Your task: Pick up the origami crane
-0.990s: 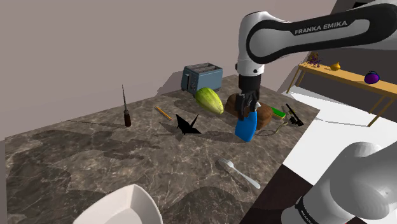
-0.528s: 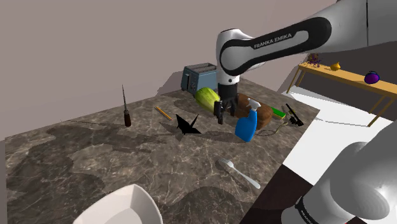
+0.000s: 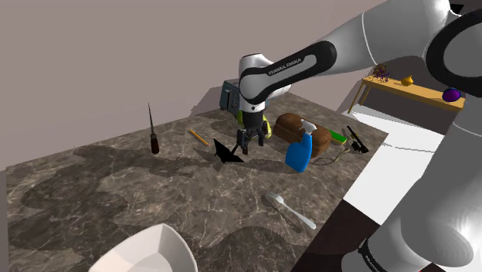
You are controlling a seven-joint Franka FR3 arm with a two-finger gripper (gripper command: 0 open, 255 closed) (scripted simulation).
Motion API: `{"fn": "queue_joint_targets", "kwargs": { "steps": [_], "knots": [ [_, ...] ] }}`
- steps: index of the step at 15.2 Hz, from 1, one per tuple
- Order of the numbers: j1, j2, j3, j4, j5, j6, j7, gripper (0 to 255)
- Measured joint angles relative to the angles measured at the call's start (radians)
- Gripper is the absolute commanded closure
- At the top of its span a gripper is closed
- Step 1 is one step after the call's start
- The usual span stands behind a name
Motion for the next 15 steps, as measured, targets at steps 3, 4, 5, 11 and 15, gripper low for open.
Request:
{"fn": "queue_joint_targets", "kwargs": {
  "steps": [3,4,5,11,15],
  "knots": [
    [0.007,0.126,0.002,0.112,-0.004,0.012,0.019,0],
    [0.008,0.157,0.001,0.142,-0.004,0.012,0.023,0],
    [0.013,0.202,0.001,0.178,-0.006,0.022,0.031,0],
    [0.022,0.334,0.0,0.272,-0.01,0.057,0.048,0],
    [0.023,0.363,-0.001,0.262,-0.013,0.096,0.049,0]
  ]
}}
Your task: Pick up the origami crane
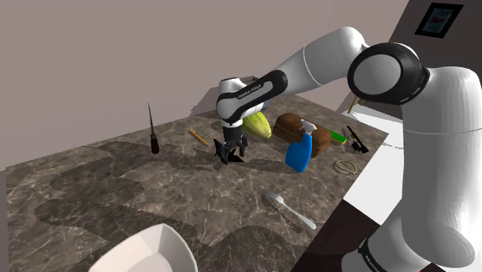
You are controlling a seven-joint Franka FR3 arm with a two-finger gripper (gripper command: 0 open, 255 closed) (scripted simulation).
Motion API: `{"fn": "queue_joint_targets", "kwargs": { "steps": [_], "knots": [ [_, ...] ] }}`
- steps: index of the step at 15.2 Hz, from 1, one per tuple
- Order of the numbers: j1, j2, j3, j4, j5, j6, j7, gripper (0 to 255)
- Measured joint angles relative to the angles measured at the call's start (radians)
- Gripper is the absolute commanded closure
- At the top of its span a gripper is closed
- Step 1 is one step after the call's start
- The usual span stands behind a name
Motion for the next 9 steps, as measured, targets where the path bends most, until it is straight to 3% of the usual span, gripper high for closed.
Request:
{"fn": "queue_joint_targets", "kwargs": {
  "steps": [1,9],
  "knots": [
    [0.0,0.005,0.0,0.002,0.0,0.003,0.0,255],
    [0.0,0.011,-0.001,0.006,-0.001,0.005,0.0,255]
  ]
}}
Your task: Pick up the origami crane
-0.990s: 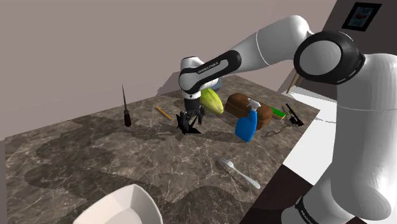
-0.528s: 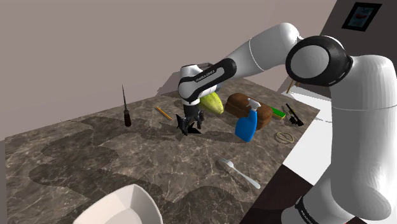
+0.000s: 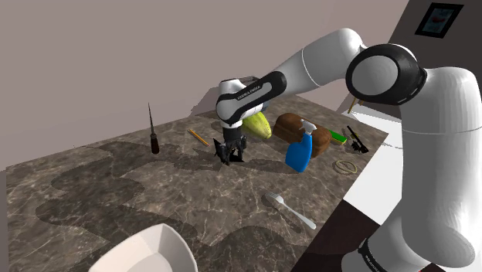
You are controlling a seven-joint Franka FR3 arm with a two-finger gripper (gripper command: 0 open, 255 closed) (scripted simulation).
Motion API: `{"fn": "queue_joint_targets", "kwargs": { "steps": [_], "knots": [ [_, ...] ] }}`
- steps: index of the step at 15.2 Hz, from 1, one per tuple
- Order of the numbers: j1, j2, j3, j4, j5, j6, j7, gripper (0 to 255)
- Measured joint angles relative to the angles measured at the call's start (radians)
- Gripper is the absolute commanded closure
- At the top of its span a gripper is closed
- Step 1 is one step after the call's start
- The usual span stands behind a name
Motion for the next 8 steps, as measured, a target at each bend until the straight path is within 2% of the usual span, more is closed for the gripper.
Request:
{"fn": "queue_joint_targets", "kwargs": {
  "steps": [8],
  "knots": [
    [-0.002,-0.043,0.002,0.004,0.004,-0.046,-0.002,255]
  ]
}}
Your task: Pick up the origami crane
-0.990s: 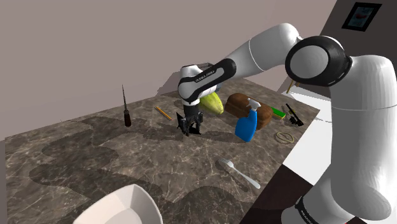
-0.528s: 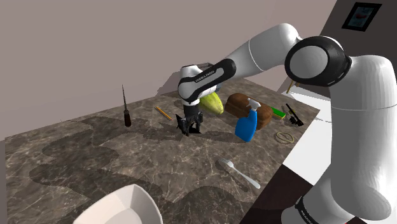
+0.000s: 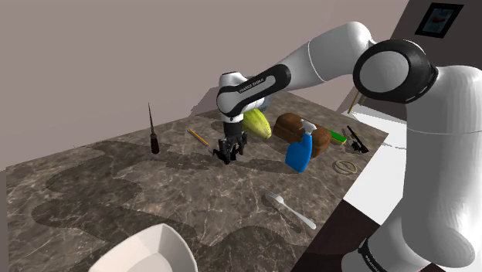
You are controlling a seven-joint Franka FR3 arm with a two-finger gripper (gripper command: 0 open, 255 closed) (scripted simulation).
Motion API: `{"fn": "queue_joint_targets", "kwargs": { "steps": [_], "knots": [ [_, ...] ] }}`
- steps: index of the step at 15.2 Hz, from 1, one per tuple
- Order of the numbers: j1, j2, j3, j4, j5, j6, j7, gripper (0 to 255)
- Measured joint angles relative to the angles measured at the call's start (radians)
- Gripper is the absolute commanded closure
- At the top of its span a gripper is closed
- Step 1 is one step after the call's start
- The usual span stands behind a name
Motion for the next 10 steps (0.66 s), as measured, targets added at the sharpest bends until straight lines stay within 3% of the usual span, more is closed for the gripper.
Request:
{"fn": "queue_joint_targets", "kwargs": {
  "steps": [10],
  "knots": [
    [-0.002,-0.065,0.003,0.038,0.006,-0.103,-0.001,255]
  ]
}}
